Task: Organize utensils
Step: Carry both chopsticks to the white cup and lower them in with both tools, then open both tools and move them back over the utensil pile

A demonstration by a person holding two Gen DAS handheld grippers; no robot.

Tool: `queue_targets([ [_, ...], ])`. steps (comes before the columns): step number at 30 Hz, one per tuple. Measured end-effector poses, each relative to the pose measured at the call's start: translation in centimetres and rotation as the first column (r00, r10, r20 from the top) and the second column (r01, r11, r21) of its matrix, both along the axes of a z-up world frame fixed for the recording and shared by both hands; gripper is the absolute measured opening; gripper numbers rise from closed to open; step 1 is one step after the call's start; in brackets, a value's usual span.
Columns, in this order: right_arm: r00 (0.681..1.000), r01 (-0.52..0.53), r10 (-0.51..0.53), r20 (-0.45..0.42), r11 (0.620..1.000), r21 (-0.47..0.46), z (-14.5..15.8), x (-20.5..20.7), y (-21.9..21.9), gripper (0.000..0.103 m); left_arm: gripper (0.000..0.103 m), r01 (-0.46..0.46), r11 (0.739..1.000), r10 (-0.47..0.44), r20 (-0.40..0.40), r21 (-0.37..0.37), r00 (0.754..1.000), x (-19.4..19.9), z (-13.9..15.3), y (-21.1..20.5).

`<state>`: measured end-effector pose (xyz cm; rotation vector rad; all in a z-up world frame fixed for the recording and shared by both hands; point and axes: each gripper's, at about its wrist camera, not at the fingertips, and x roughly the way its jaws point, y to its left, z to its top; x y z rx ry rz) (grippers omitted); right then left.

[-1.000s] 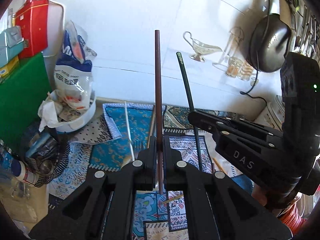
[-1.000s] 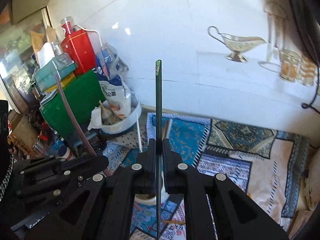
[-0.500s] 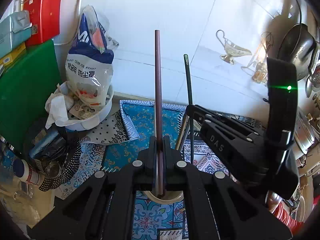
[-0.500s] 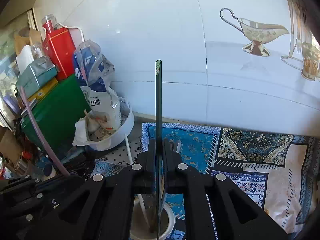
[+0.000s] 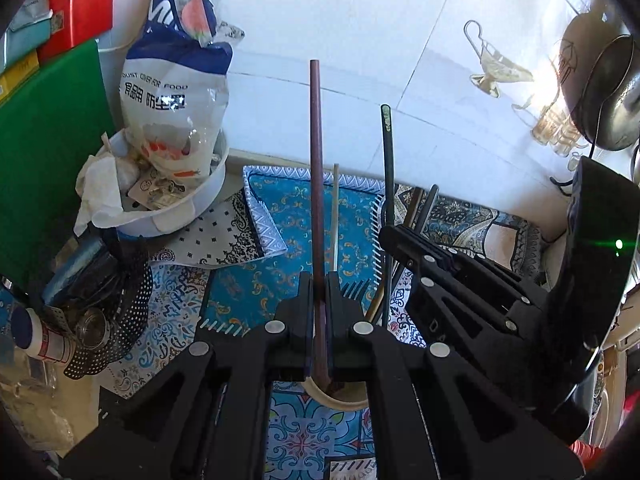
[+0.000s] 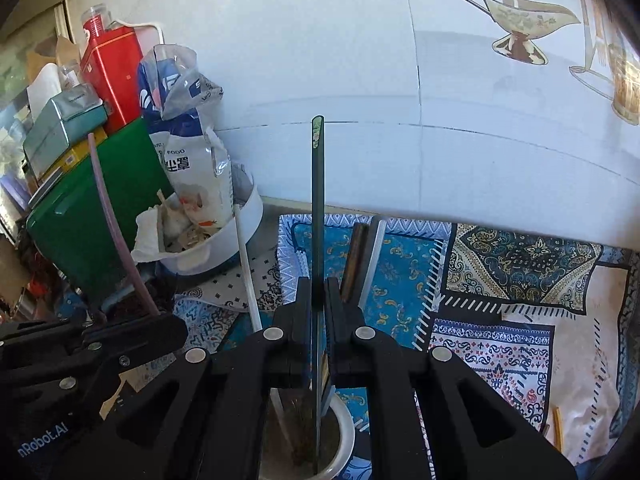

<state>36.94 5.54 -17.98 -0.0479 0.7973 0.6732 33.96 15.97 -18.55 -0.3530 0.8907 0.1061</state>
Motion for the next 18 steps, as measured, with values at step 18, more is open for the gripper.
queue_targets([
  [18, 0.993, -0.088, 0.078, -0.084, 0.988, -0.125, 0.0, -3.3, -2.0, 0.009, 0.003, 0.069, 0.998, -0.069, -0.059, -0.01, 0.996, -0.8, -1.4, -1.9],
])
